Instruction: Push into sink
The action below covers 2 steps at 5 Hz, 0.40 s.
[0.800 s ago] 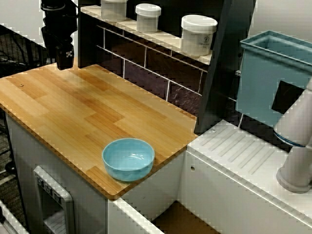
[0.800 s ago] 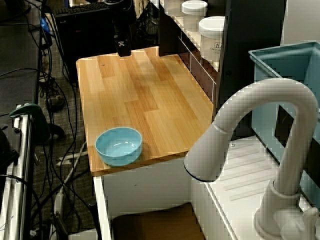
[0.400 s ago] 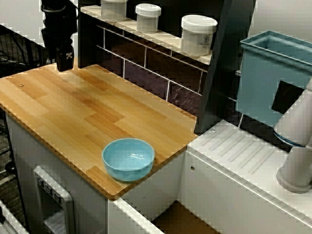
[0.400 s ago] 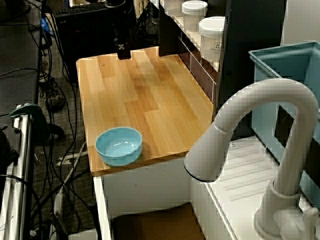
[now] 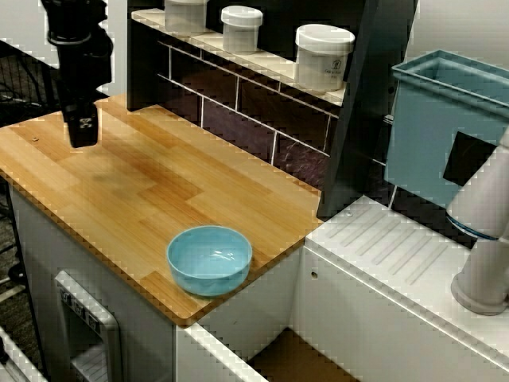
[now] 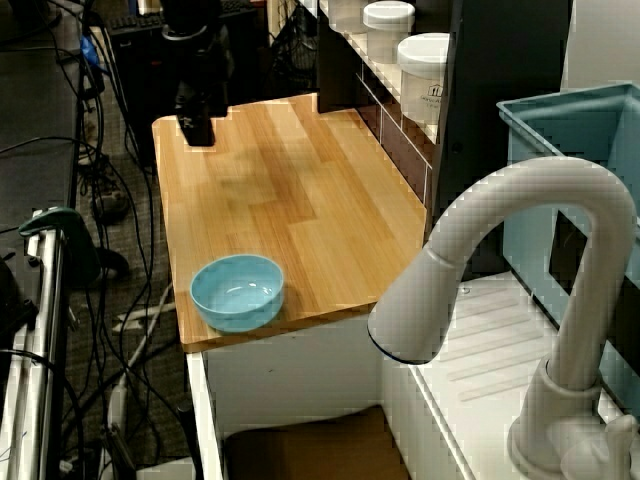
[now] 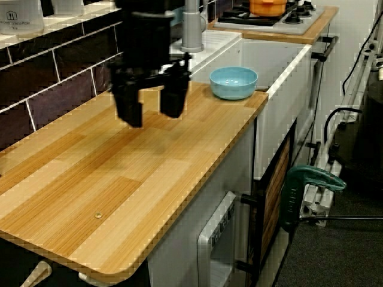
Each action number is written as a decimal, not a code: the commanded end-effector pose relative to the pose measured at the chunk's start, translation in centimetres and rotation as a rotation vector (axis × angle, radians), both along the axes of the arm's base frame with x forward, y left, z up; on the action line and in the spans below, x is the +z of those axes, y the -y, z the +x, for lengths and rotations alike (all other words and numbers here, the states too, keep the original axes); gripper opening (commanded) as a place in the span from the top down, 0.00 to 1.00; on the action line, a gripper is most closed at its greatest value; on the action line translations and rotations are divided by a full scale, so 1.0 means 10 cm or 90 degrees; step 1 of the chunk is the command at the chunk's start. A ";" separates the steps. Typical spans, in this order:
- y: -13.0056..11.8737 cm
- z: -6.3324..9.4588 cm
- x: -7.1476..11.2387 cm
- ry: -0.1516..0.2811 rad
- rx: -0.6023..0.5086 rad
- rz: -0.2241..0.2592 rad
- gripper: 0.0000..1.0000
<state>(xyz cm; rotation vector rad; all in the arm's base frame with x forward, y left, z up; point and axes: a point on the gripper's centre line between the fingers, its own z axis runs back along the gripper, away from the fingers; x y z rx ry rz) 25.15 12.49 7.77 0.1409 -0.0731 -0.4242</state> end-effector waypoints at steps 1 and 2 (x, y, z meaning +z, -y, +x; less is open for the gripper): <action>0.18 0.01 0.09 0.012 -0.139 -0.016 0.00; 0.37 0.01 -0.02 0.005 -0.208 -0.045 0.00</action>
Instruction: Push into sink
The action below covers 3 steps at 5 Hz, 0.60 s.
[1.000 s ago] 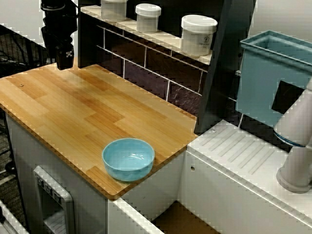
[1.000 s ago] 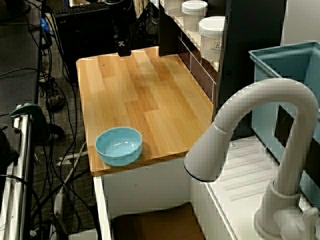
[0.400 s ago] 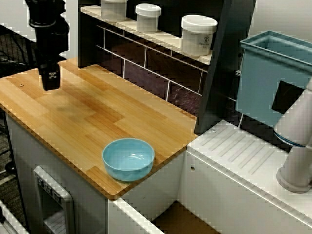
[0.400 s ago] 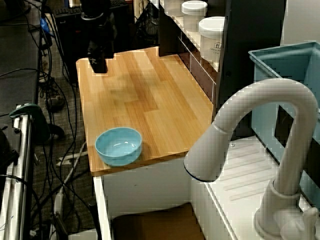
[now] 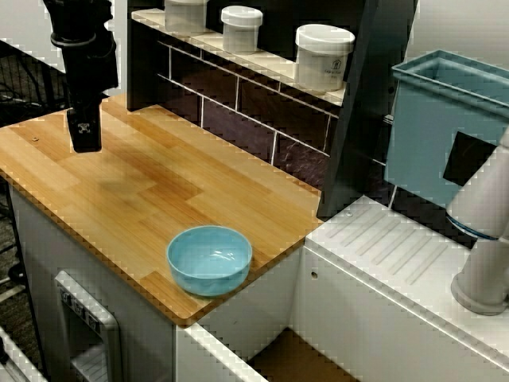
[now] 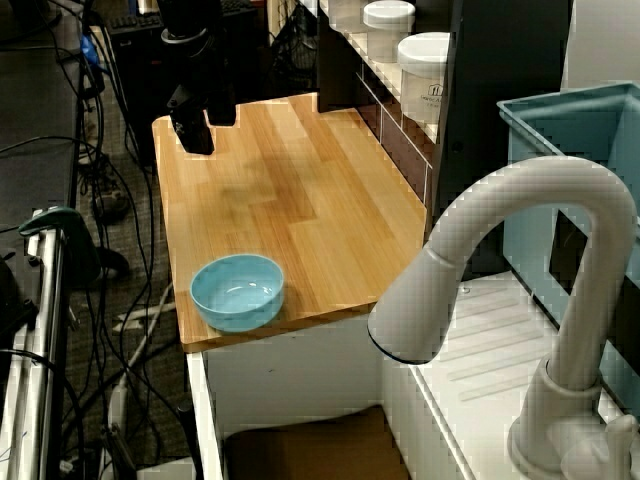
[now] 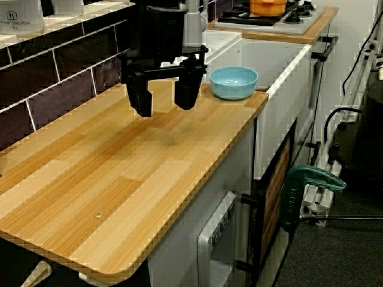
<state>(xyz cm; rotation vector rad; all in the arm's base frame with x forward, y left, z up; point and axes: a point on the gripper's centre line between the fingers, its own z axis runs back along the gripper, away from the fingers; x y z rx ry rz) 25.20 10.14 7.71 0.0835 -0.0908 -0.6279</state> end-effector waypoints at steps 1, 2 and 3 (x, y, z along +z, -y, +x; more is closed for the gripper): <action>0.32 0.00 -0.04 -0.001 -0.189 -0.006 0.00; 0.43 -0.08 -0.06 -0.005 -0.261 -0.008 0.00; 0.53 -0.19 -0.13 -0.010 -0.325 -0.005 0.00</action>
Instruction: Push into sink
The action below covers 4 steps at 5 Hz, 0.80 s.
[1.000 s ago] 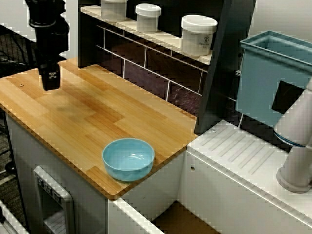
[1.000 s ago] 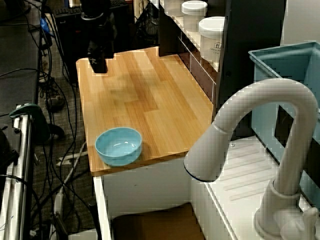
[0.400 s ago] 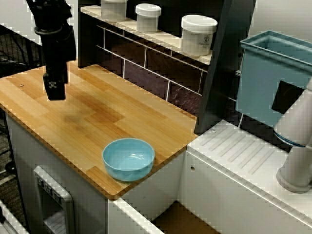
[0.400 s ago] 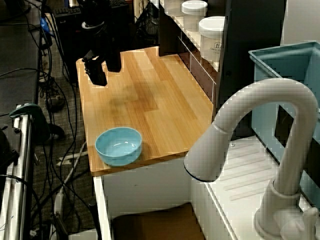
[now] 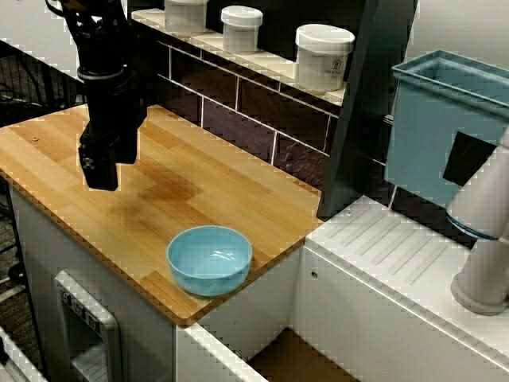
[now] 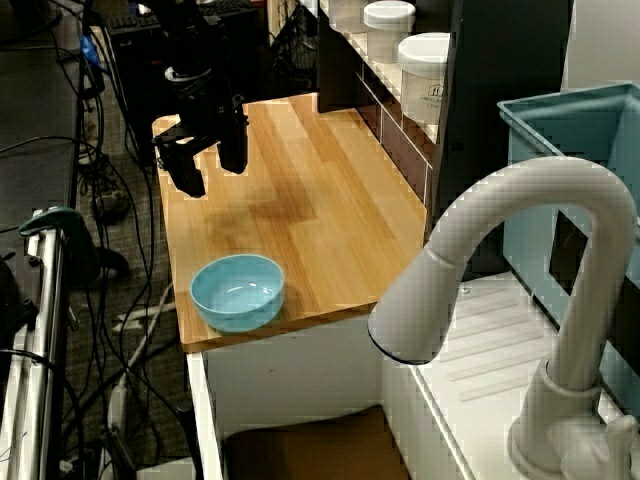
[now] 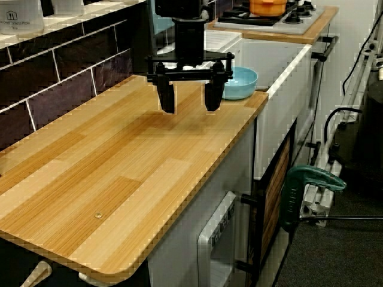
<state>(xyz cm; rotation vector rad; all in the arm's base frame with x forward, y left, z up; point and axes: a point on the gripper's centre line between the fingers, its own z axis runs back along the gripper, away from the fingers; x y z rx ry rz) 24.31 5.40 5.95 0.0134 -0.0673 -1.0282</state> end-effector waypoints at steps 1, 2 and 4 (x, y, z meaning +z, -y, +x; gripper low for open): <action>0.16 -0.17 -0.03 0.017 -0.089 0.004 0.00; 0.26 -0.17 -0.06 -0.009 -0.049 0.011 0.00; 0.53 -0.24 -0.12 0.008 -0.051 0.023 0.00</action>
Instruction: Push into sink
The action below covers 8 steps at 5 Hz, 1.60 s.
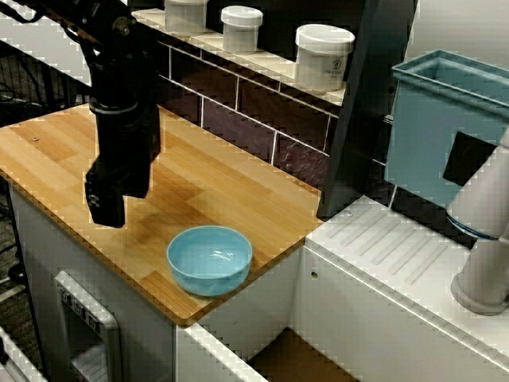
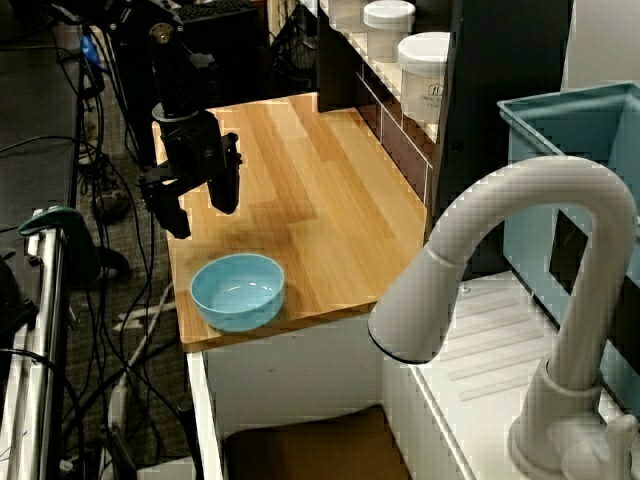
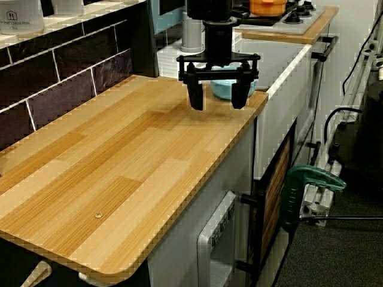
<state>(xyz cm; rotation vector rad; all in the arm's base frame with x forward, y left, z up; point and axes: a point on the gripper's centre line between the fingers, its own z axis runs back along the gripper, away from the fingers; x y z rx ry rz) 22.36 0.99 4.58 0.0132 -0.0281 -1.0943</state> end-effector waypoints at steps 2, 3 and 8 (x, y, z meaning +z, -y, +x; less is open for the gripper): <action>0.32 -0.08 -0.04 0.028 -0.039 0.009 0.00; 0.44 -0.09 0.03 0.031 -0.049 -0.001 0.00; 0.76 0.21 0.00 -0.022 -0.016 -0.050 0.00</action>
